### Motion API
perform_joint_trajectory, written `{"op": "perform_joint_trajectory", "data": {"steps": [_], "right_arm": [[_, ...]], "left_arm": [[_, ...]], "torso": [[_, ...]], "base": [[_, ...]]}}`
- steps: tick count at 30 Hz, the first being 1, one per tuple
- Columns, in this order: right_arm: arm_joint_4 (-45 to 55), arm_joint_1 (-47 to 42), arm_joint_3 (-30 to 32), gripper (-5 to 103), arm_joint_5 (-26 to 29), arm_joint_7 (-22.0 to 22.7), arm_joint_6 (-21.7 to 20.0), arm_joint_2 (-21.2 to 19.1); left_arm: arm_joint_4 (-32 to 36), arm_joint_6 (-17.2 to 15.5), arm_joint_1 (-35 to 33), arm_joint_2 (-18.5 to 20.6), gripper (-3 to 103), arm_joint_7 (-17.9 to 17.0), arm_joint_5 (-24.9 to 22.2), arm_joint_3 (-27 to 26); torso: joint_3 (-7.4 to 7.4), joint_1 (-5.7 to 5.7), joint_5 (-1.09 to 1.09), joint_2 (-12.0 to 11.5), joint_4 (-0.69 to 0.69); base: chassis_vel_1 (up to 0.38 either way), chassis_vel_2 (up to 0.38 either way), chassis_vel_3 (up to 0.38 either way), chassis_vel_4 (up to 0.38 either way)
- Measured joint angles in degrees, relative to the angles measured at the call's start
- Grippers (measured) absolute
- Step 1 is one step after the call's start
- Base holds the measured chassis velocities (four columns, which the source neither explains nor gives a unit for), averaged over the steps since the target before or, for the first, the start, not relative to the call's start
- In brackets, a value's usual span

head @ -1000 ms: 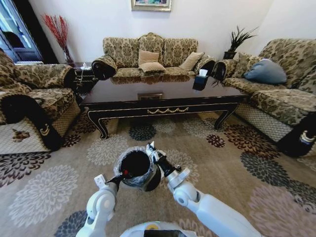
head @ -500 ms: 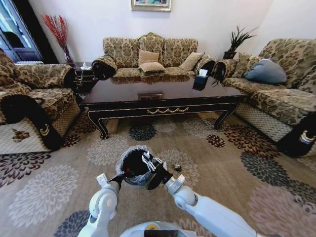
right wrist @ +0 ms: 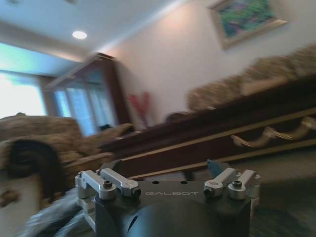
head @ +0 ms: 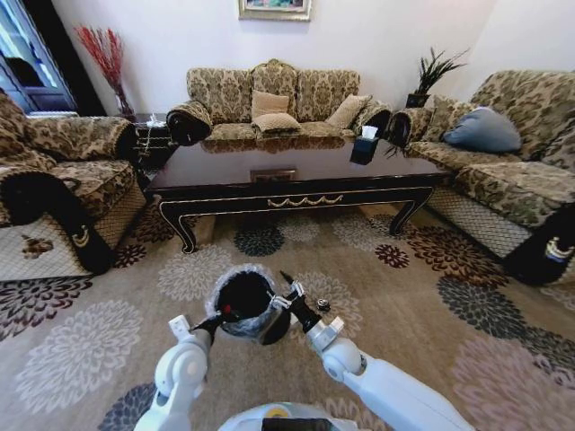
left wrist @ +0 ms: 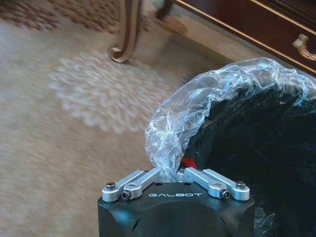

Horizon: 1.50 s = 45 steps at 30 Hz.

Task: Move to the front of the table and pick up the trash from the floor, then place it into the trash bin.

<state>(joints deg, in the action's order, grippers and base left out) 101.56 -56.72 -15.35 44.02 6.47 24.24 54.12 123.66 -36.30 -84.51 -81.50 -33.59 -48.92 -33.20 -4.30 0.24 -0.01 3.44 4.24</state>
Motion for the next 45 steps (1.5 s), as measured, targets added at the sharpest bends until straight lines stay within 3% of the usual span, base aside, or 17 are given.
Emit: {"op": "perform_joint_trajectory", "data": {"steps": [5,6,11,12,14,19,22,26,30,36,45], "right_arm": [[0.06,0.53,1.39,100,1.01,13.22,-9.06,1.60],[0.06,0.53,1.39,100,1.01,13.22,-9.06,1.60],[-7.39,1.23,3.63,100,9.14,32.18,-22.48,8.43],[-7.39,1.23,3.63,100,9.14,32.18,-22.48,8.43],[-12.96,1.82,5.00,100,11.03,35.59,-24.97,12.22],[-19.29,2.31,6.41,100,11.88,35.93,-26.00,16.43],[-24.32,2.95,7.57,100,12.01,33.86,-25.94,19.20],[-29.08,4.19,8.73,100,11.94,31.39,-24.95,20.96],[-35.31,6.13,10.99,100,10.48,30.35,-23.47,23.00],[-45.46,10.91,15.10,100,8.82,33.52,-22.36,26.48],[-54.86,14.60,17.34,100,7.82,27.84,-19.96,28.06]], "left_arm": [[0.85,-0.29,-0.79,1.48,2,-0.16,-3.80,-8.40],[0.85,-0.29,-0.79,1.48,2,-0.16,-3.80,-8.40],[2.99,-1.21,-1.49,1.92,2,-1.98,-8.59,-15.55],[2.99,-1.21,-1.49,1.92,2,-1.98,-8.59,-15.55],[3.79,-1.43,-2.23,1.83,2,-2.52,-9.37,-17.48],[4.52,-1.44,-3.15,1.83,2,-3.34,-11.44,-21.17],[5.20,-1.47,-3.99,1.96,2,-3.97,-14.38,-25.21],[5.31,-1.49,-4.93,2.04,2,-3.98,-14.84,-26.88],[5.73,-1.53,-5.63,1.77,2,-3.95,-14.88,-27.48],[6.96,-1.65,-6.33,1.85,2,-3.91,-14.84,-27.61],[7.98,-1.71,-7.47,1.95,2,-3.95,-14.41,-27.44]], "torso": [[0.00,0.00,0.00,0.00,-0.01],[0.00,0.00,0.00,0.00,-0.01],[0.00,0.00,0.00,0.00,0.01],[0.00,0.00,0.00,0.00,0.01],[0.00,0.00,0.00,0.00,0.01],[0.00,0.00,0.00,0.00,-0.01],[0.00,0.00,0.00,0.00,0.00],[0.00,0.00,0.00,0.00,-0.01],[0.00,0.00,0.00,0.00,0.00],[0.00,0.00,0.00,0.00,-0.01],[0.00,0.00,0.01,0.00,0.00]], "base": [[0.000,0.000,0.000,0.000],[0.000,0.000,0.000,0.000],[0.000,0.000,0.000,0.000],[0.000,0.000,0.000,0.000],[0.000,0.000,0.000,0.000],[0.000,0.000,0.000,0.000],[0.000,0.000,0.000,0.000],[0.000,0.000,0.000,0.000],[0.000,0.000,0.000,0.000],[0.000,0.000,0.000,0.000],[0.000,0.000,0.000,0.000]]}}
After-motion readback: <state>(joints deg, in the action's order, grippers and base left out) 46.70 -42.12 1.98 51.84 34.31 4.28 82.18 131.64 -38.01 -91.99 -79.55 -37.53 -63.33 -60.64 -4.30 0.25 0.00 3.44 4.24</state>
